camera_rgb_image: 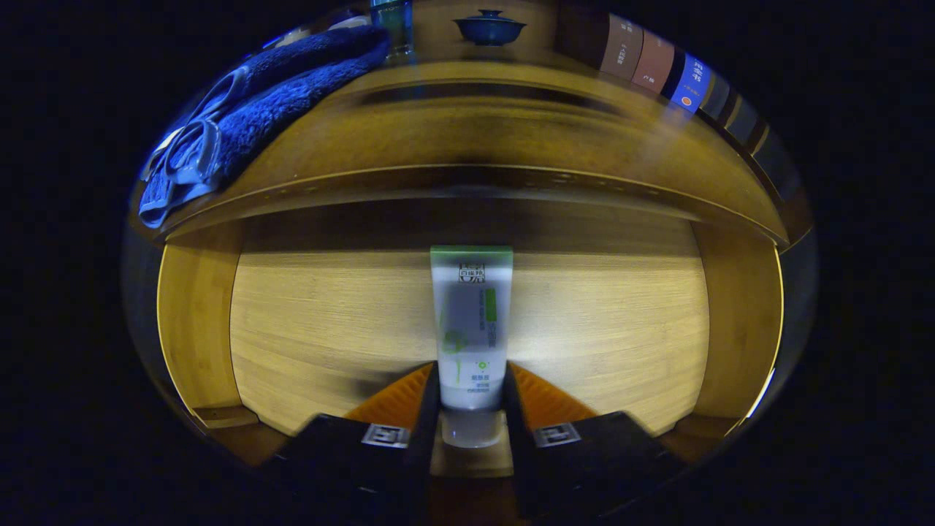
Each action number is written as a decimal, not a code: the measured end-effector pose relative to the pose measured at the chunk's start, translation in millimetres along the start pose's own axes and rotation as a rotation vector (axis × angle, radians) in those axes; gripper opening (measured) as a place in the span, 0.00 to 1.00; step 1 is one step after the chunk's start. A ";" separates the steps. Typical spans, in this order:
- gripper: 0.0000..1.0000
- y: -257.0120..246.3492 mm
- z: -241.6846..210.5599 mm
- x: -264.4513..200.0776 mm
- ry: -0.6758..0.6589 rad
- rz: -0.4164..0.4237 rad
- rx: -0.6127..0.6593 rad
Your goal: Pull open the drawer, take out the items inside it, and place them on the countertop above the cabinet.
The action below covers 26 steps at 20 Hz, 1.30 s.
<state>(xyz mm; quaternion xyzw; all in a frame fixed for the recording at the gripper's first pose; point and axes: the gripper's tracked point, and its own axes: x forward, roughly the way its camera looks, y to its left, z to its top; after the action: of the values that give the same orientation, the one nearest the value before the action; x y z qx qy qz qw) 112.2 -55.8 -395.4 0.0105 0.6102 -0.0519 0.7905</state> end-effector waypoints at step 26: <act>0.43 1.9 144.9 -140.3 -0.396 0.073 0.035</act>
<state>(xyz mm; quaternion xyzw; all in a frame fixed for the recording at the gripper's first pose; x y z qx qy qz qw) 216.9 -55.8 -223.1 0.0358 0.4412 -0.0349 0.8960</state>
